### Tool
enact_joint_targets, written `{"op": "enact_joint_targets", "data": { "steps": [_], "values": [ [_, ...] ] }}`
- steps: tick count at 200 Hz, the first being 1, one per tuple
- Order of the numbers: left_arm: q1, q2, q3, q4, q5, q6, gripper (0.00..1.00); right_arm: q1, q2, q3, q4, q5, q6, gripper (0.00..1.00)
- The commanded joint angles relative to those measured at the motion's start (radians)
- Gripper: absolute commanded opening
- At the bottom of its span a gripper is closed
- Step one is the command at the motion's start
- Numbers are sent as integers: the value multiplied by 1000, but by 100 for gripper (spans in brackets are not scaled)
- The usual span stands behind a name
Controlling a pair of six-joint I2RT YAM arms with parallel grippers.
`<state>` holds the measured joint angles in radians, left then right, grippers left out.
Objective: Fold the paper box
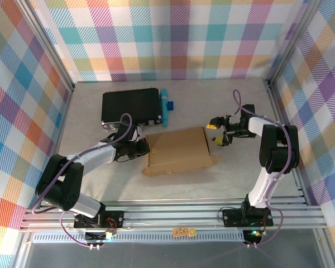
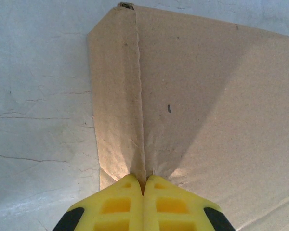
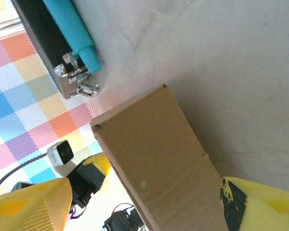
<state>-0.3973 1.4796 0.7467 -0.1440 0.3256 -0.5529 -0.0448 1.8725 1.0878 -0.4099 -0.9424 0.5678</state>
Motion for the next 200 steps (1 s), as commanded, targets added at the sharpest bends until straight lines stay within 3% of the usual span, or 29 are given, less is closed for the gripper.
{"op": "enact_joint_targets", "data": {
  "steps": [1, 81, 161, 176, 200],
  "values": [
    [32, 42, -46, -94, -57, 45, 0, -4, -21, -64, 47, -103, -67, 81],
    [48, 85, -24, -101, -67, 59, 0, 99, -35, -127, 49, -62, -73, 83],
    [75, 100, -11, -234, -162, 60, 0, 113, -147, -129, -98, 228, -158, 83],
    [79, 106, -9, -241, -165, 64, 0, 113, -151, -138, -66, 188, -152, 83],
    [84, 119, -6, -238, -160, 65, 0, 146, -75, -134, 25, -1, -128, 83]
  ]
}}
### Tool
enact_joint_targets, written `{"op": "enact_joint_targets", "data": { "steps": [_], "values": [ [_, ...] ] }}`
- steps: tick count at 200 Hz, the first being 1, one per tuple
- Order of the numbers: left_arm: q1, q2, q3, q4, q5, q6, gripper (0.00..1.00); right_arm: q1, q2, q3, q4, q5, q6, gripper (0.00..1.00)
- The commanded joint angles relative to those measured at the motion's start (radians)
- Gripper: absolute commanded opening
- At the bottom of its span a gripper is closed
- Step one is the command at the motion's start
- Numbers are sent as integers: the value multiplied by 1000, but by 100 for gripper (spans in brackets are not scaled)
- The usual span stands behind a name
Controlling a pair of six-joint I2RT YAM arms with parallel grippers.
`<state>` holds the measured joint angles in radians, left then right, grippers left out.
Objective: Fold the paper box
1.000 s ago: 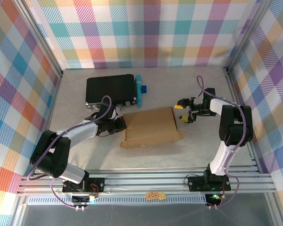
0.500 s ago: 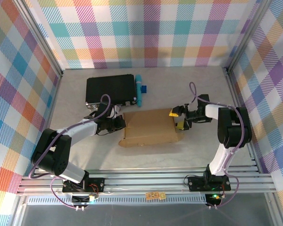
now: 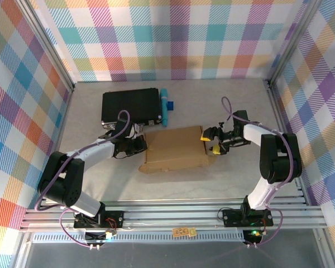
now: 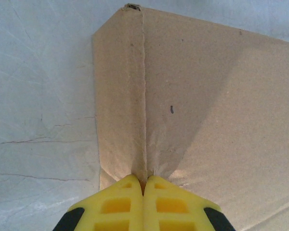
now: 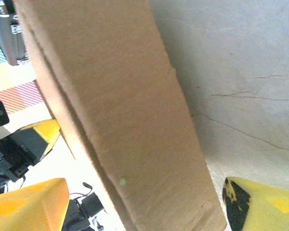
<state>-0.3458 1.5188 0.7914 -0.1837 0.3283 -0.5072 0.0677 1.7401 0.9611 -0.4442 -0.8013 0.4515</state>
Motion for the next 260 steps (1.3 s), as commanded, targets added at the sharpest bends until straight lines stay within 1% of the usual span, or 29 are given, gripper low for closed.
{"op": "enact_joint_targets", "data": {
  "steps": [1, 13, 26, 35, 54, 69, 84, 105, 122, 138, 158, 180, 190, 206, 219, 232, 260],
  "values": [
    [33, 81, -51, -198, -163, 19, 0, 37, 60, -5, 60, -148, -13, 83],
    [33, 89, -47, -198, -160, 22, 0, 84, 90, 22, 53, -188, -28, 84],
    [34, 93, -44, -201, -162, 24, 0, 129, 107, 44, 35, -170, -43, 83],
    [36, 95, -44, -203, -168, 27, 0, 142, 116, 48, 31, -154, -44, 83],
    [42, 99, -52, -207, -173, 30, 0, 144, 113, 37, 55, -134, -25, 83],
    [46, 97, -59, -212, -182, 32, 0, 144, 115, 48, 41, -130, -35, 83],
    [52, 98, -64, -225, -194, 32, 0, 142, 102, 66, -19, -64, -70, 83],
    [63, 101, -64, -249, -212, 35, 0, 124, 59, 61, -50, 10, -90, 83],
    [77, 99, -71, -252, -212, 37, 0, 97, 33, 40, -42, 26, -91, 83],
    [88, 101, -75, -247, -197, 32, 0, 86, 39, 30, -33, 0, -93, 83],
    [92, 114, -59, -265, -193, 22, 0, 88, 82, 20, -4, -66, -81, 83],
    [109, 141, -37, -290, -171, 13, 0, 89, 104, -14, 70, -117, -53, 83],
    [110, 145, -32, -296, -169, 18, 0, 95, 119, -15, 93, -150, -41, 83],
    [110, 146, -33, -294, -170, 17, 0, 118, 134, -2, 107, -170, -33, 82],
    [110, 147, -35, -292, -167, 13, 0, 136, 147, 7, 149, -206, -1, 81],
    [110, 150, -38, -286, -164, 12, 0, 152, 158, 24, 166, -214, 20, 79],
    [110, 147, -44, -280, -164, 7, 0, 155, 158, 39, 207, -233, 65, 73]
  ]
}}
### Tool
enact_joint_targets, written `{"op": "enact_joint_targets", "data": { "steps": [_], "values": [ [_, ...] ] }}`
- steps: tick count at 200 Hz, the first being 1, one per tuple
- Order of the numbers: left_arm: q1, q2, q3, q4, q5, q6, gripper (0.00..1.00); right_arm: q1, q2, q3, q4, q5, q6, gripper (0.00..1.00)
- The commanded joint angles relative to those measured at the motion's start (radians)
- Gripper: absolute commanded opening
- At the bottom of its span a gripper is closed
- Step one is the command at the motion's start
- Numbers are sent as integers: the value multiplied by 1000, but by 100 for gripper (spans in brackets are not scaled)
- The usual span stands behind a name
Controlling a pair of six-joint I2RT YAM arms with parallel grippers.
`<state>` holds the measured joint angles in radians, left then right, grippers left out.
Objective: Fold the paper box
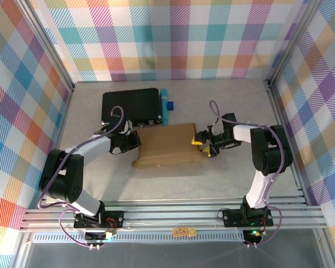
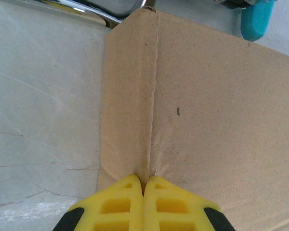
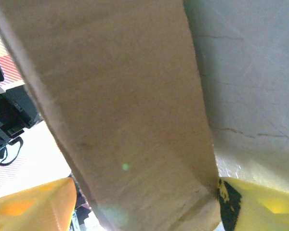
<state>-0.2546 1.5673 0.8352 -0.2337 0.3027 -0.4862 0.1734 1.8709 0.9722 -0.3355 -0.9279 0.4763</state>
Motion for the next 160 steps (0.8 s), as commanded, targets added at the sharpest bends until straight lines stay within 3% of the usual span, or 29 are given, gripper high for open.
{"op": "enact_joint_targets", "data": {
  "steps": [1, 43, 77, 117, 160],
  "values": [
    [18, 99, -88, -230, -139, -13, 0, 50, 27, 29, 98, -107, 41, 72],
    [18, 93, -89, -218, -125, -14, 0, 54, 10, 44, 128, -130, 97, 58],
    [18, 67, -50, -236, -121, -12, 0, 54, -29, 86, 5, -85, 45, 53],
    [20, 93, -15, -283, -138, -3, 0, 32, -55, 104, -115, -12, -45, 68],
    [65, 76, -60, -319, -126, -22, 0, -27, -39, 89, -85, -42, -80, 79]
  ]
}}
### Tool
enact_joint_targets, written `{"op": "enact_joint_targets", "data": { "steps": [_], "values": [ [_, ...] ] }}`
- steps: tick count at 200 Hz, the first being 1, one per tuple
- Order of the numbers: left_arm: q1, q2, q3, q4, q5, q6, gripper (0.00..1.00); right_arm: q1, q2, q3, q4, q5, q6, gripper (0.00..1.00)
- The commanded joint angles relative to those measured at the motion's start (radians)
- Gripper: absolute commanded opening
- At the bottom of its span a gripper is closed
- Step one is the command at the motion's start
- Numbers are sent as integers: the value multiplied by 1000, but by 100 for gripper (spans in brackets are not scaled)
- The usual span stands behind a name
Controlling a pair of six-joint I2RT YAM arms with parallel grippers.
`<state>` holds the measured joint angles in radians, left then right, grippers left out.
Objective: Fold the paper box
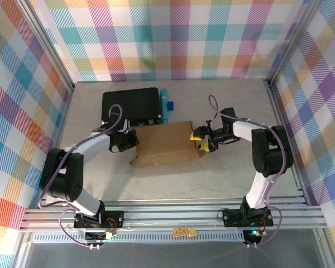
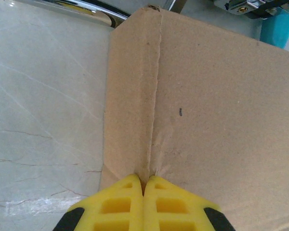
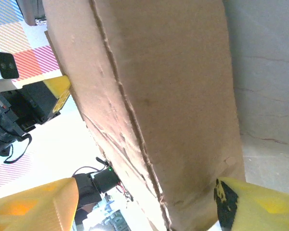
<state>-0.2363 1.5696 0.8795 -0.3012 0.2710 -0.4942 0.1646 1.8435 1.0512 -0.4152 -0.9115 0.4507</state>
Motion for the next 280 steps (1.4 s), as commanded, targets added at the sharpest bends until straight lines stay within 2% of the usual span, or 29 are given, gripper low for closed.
{"op": "enact_joint_targets", "data": {
  "steps": [1, 57, 103, 201, 224, 263, 280],
  "values": [
    [46, 72, -106, -251, -95, -14, 0, -18, -10, 10, -2, -63, -54, 79],
    [93, 58, -139, -241, -65, -20, 0, 2, 83, 26, 82, -132, -30, 82],
    [95, 61, -136, -242, -63, -17, 0, 27, 67, 44, 195, -186, 42, 84],
    [95, 58, -139, -237, -61, -12, 0, 107, 153, 139, 202, -227, 76, 84],
    [94, 57, -140, -236, -61, -10, 0, 122, 156, 145, 218, -212, 102, 81],
    [97, 24, -132, -206, -16, -12, 0, 121, 152, 142, 235, -198, 174, 65],
    [96, -62, -91, -202, 10, -39, 16, 115, 128, 146, 208, -182, 180, 62]
  ]
}}
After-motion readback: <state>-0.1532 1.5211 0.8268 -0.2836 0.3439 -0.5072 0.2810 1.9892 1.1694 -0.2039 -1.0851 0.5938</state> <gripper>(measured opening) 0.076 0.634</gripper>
